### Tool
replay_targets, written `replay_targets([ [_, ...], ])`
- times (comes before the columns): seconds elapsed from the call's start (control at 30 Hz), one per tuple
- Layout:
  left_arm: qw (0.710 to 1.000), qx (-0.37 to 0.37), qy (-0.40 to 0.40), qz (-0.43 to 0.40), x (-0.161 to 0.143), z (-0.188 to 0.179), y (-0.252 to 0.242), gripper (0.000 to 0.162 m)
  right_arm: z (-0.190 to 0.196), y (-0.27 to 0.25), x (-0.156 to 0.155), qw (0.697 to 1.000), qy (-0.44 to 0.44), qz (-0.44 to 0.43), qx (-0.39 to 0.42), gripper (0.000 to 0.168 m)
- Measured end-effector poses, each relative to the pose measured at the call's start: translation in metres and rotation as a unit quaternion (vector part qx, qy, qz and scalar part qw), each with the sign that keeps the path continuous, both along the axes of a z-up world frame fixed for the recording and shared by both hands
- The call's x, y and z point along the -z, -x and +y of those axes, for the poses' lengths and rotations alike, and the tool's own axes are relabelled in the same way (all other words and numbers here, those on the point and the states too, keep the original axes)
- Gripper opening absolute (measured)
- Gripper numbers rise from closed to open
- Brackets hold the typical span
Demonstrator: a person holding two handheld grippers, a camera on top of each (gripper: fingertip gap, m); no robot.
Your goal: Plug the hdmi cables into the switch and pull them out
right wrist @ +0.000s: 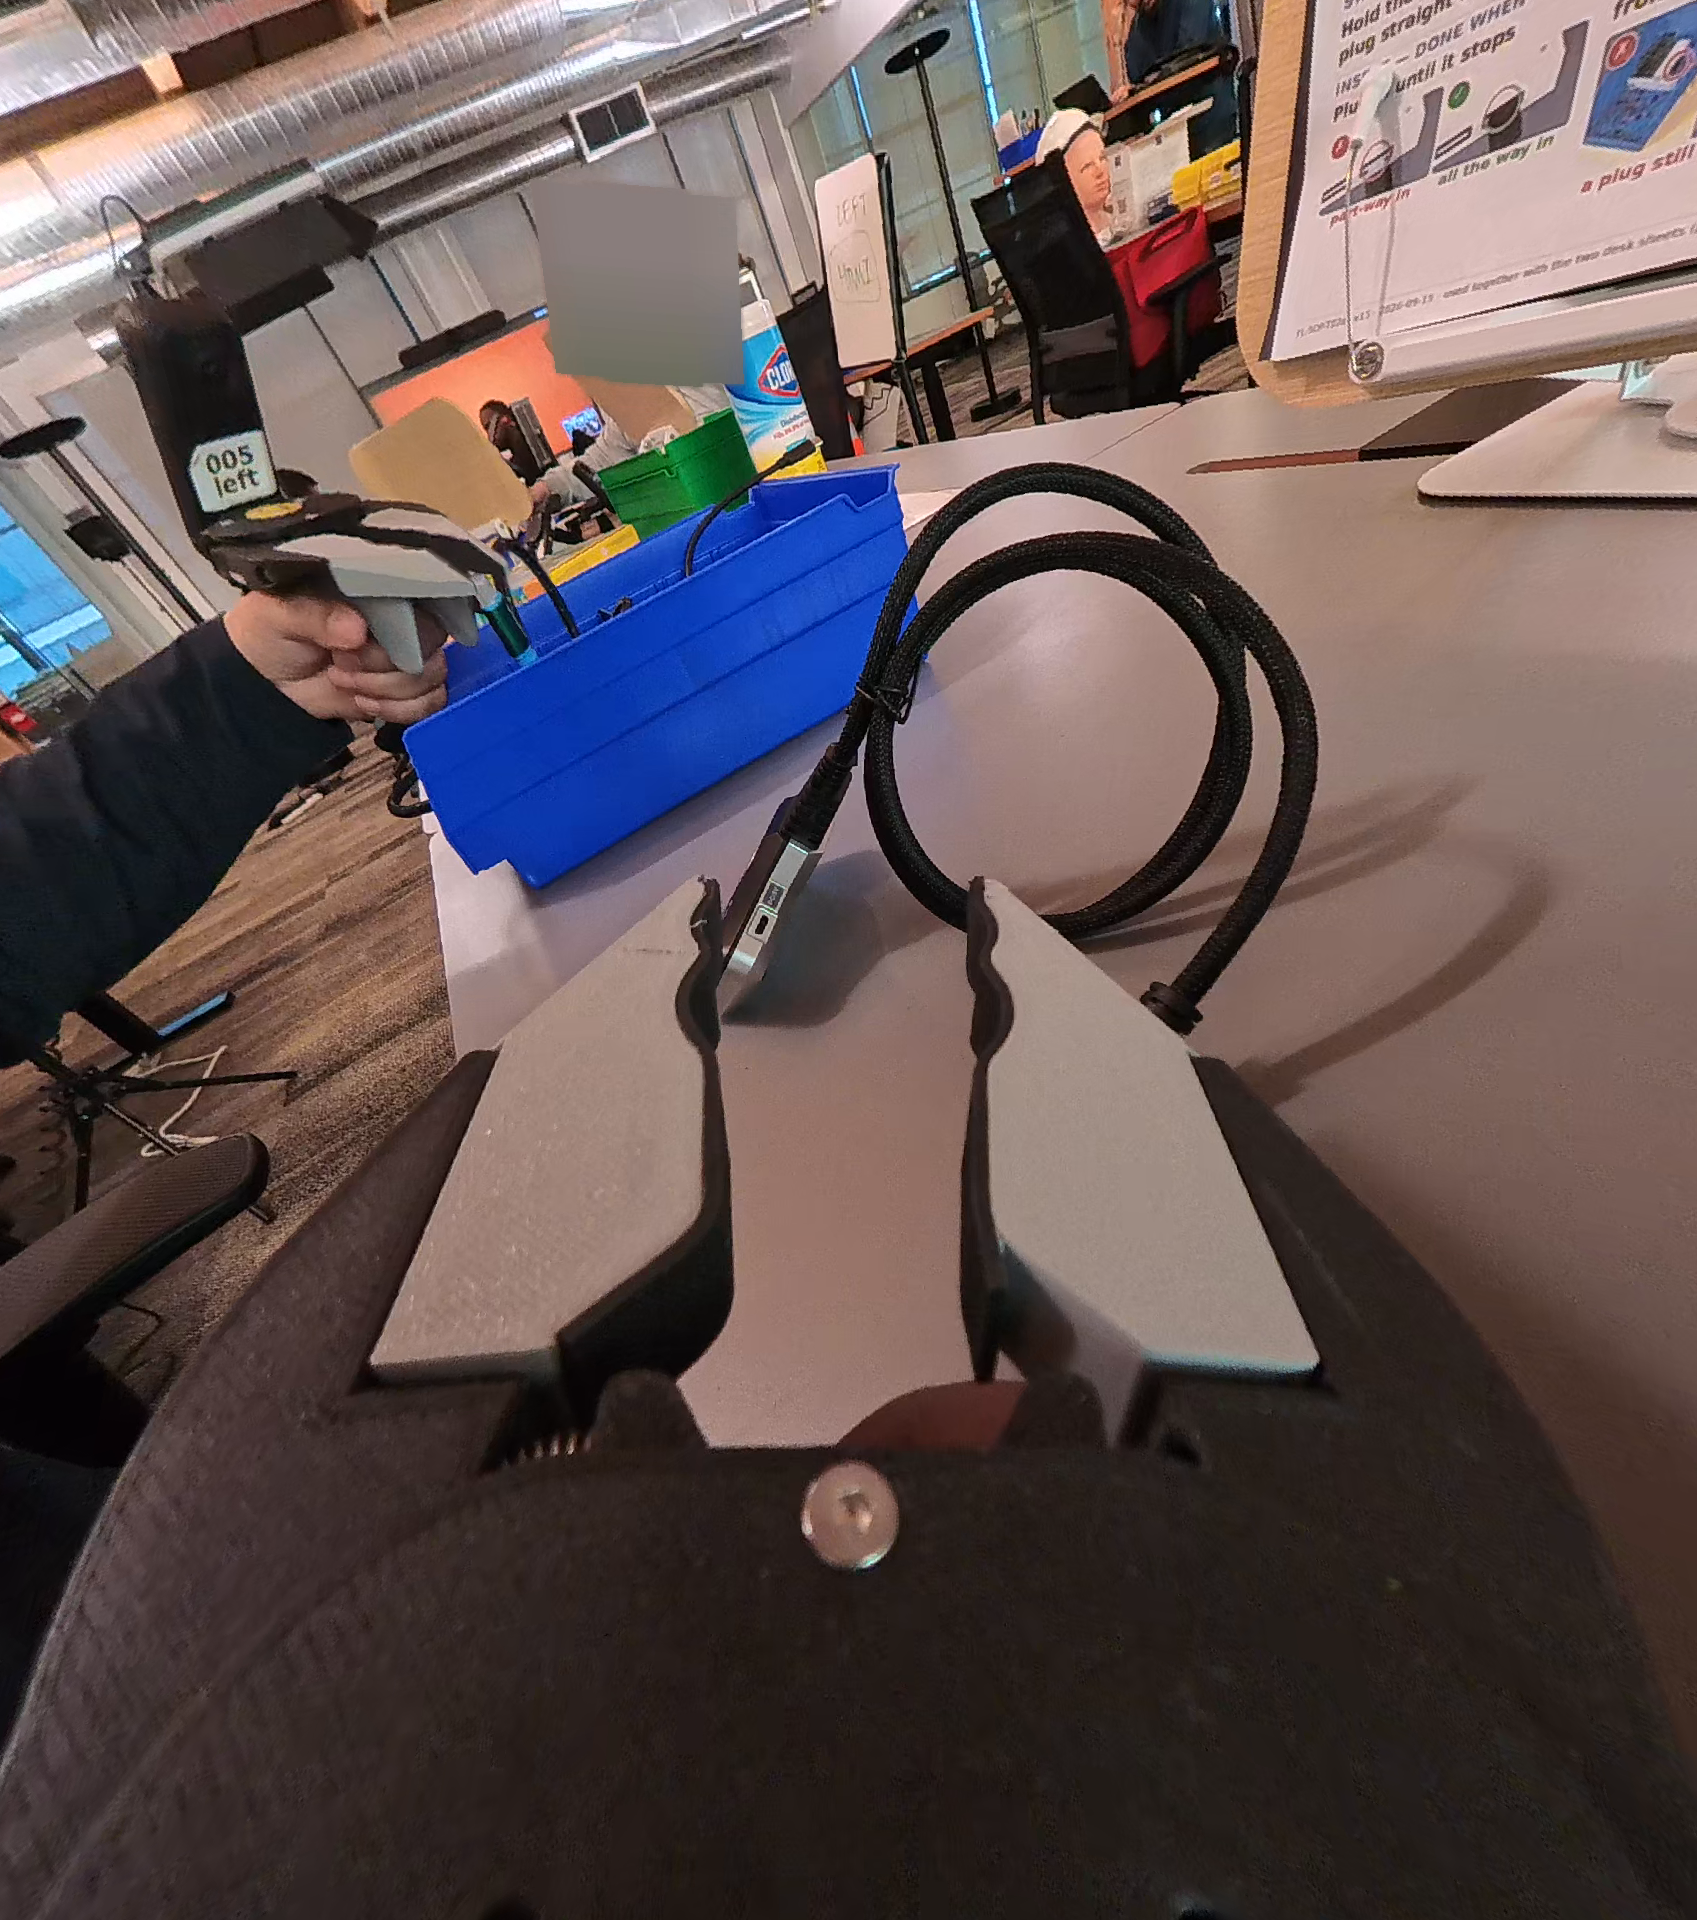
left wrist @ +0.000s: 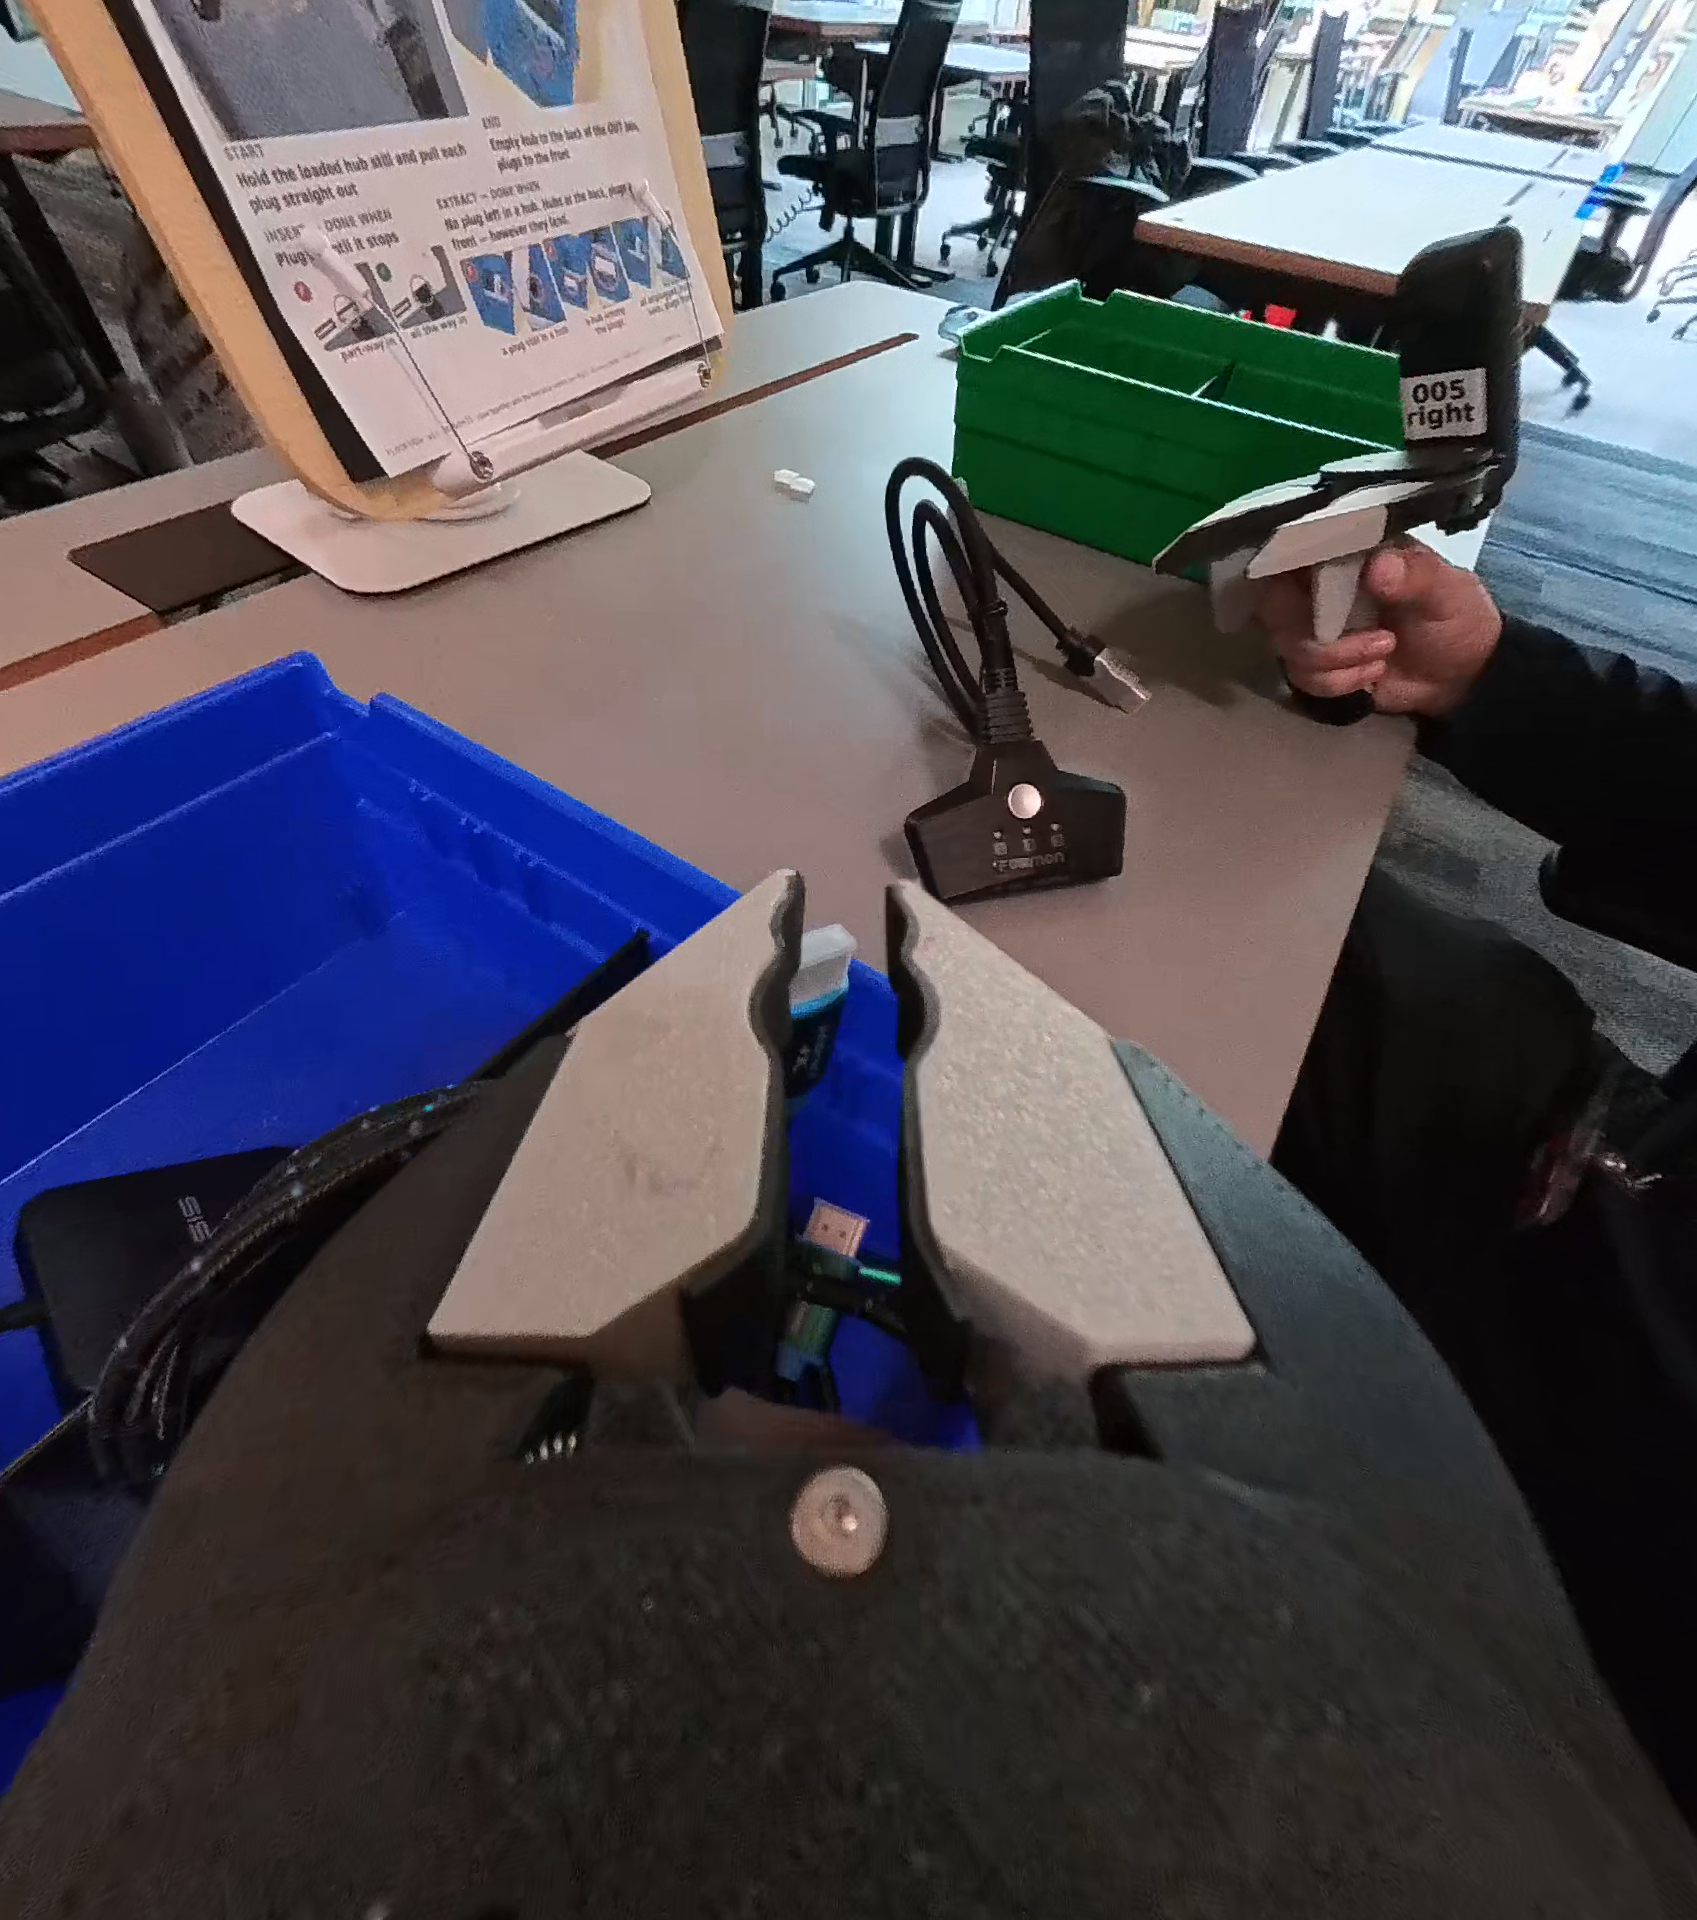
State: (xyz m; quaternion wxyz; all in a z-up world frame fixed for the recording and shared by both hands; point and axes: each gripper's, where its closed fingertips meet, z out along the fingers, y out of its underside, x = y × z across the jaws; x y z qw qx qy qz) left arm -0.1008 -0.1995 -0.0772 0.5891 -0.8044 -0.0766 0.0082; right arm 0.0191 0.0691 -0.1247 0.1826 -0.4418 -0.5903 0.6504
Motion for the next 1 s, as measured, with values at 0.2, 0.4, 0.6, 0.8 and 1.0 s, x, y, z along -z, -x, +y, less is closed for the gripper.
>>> replay_targets([
  [0.2, 0.999, 0.029, 0.006, 0.013, 0.0, -0.005, -0.007, 0.007, 0.0, 0.0, 0.0, 1.0, 0.0, -0.001, -0.002, 0.045],
  [0.4, 0.998, 0.002, 0.027, 0.064, 0.001, -0.003, -0.001, 0.013, 0.0, 0.0, 0.0, 1.0, 0.0, -0.001, -0.002, 0.044],
  [0.6, 0.989, -0.104, 0.054, 0.093, -0.003, -0.015, 0.03, 0.067, 0.0, 0.0, 0.0, 1.0, 0.0, 0.0, -0.001, 0.045],
  [0.8, 0.891, -0.414, 0.132, 0.135, -0.016, -0.09, 0.1, 0.056, -0.001, 0.0, 0.001, 1.0, -0.002, -0.001, -0.002, 0.045],
  [1.0, 0.91, -0.366, 0.102, 0.165, -0.02, -0.071, 0.048, 0.059, 0.0, 0.0, 0.001, 1.0, -0.002, -0.003, 0.0, 0.045],
])
